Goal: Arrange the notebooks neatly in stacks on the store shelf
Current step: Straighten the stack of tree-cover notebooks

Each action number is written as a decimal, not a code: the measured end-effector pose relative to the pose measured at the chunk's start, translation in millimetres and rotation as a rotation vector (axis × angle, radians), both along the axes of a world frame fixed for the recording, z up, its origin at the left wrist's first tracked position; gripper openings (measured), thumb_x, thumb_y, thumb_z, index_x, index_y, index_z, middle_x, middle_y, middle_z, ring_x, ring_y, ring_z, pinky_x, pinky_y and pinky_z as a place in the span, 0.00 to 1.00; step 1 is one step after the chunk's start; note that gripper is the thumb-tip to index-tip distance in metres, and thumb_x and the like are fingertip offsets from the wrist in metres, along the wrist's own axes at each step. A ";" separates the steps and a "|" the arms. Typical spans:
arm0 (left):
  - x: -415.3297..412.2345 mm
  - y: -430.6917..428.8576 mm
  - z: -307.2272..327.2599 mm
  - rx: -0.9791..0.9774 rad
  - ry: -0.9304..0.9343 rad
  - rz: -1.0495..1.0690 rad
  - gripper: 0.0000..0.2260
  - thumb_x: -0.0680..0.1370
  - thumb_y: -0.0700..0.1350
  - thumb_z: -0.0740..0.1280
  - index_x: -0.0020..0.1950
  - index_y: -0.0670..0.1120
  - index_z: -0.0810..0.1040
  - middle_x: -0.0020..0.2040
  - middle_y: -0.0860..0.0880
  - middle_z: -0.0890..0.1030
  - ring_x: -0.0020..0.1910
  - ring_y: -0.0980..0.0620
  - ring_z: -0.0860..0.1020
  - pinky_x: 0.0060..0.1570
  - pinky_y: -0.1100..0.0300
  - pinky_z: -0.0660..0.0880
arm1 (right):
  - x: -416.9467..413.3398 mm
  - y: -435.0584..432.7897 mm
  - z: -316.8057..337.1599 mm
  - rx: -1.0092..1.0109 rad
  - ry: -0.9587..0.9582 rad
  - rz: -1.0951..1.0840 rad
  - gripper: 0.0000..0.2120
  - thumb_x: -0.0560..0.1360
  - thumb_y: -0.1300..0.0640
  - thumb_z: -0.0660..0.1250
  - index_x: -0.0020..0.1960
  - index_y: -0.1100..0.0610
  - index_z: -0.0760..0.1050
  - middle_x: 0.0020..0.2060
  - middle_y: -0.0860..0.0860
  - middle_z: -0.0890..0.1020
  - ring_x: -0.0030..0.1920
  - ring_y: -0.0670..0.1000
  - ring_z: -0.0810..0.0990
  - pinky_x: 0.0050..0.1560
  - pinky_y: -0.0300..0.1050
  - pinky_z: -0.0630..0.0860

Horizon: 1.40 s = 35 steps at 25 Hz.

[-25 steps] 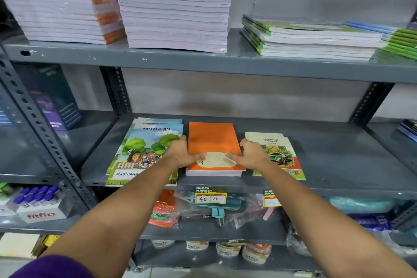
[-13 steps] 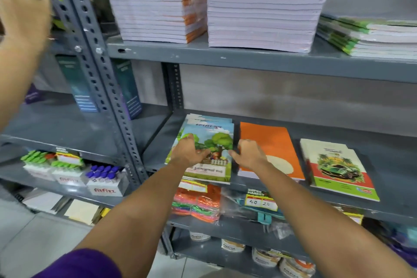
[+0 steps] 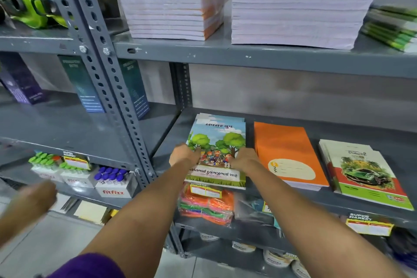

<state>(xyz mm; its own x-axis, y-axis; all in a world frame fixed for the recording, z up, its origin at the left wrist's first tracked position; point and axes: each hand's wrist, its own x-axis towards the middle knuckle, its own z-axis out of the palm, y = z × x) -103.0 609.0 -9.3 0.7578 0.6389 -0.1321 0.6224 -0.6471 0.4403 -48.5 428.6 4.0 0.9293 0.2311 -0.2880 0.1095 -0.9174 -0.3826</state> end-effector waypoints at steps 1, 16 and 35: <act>5.0 1.9 2.4 0.025 0.027 0.008 0.27 0.76 0.62 0.60 0.63 0.41 0.73 0.59 0.41 0.78 0.55 0.41 0.79 0.45 0.53 0.73 | 3.0 3.0 -0.3 0.003 -0.002 0.001 0.21 0.77 0.43 0.64 0.39 0.61 0.74 0.41 0.53 0.77 0.43 0.52 0.78 0.41 0.42 0.74; 6.9 55.8 29.6 -0.145 0.493 -0.685 0.75 0.47 0.72 0.75 0.70 0.53 0.21 0.80 0.47 0.52 0.77 0.47 0.57 0.74 0.51 0.60 | -3.4 9.1 7.2 -0.181 0.238 0.212 0.73 0.55 0.30 0.76 0.76 0.57 0.29 0.77 0.60 0.55 0.75 0.62 0.59 0.73 0.55 0.64; 6.6 56.6 14.3 0.084 0.190 -0.579 0.52 0.56 0.50 0.83 0.71 0.50 0.56 0.61 0.44 0.73 0.58 0.43 0.76 0.57 0.49 0.76 | -12.3 5.9 3.8 -0.135 -0.048 0.212 0.45 0.59 0.49 0.82 0.68 0.56 0.61 0.58 0.57 0.77 0.58 0.60 0.78 0.53 0.52 0.76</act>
